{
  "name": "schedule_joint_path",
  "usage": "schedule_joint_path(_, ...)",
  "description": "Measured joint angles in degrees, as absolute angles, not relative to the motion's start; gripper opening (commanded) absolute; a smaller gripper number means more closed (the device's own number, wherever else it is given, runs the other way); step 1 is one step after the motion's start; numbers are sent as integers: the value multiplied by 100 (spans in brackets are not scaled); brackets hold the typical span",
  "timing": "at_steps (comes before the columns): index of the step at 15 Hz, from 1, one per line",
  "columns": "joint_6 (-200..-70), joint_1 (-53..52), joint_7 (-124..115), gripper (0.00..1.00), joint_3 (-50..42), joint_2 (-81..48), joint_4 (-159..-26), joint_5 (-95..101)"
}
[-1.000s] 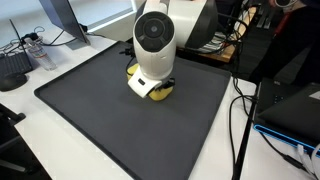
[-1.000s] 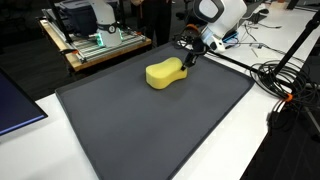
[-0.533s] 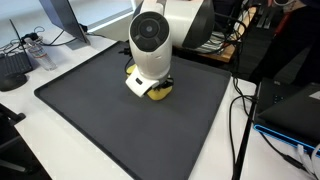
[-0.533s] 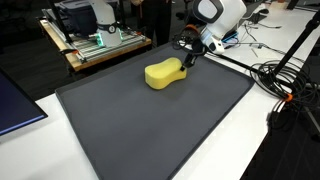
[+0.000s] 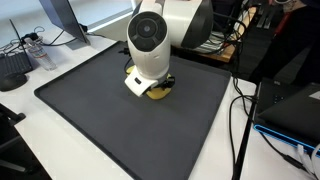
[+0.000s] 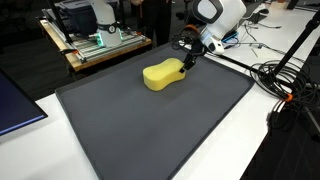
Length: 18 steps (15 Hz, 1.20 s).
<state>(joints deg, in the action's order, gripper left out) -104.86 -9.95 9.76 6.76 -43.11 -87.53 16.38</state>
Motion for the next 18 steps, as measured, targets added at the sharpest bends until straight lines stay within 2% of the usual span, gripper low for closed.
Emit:
schedule_joint_path(1,-10486,-994,968,98,676,-4311,-8753,1631)
schedule_joint_path(3,-10486,-990,958,100,675,-4311,-8753,1614)
schedule_joint_path(13,-10520,-868,842,100,670,-4138,-8782,1252)
schedule_joint_path(18,-11035,-626,615,100,665,-3522,-9380,881)
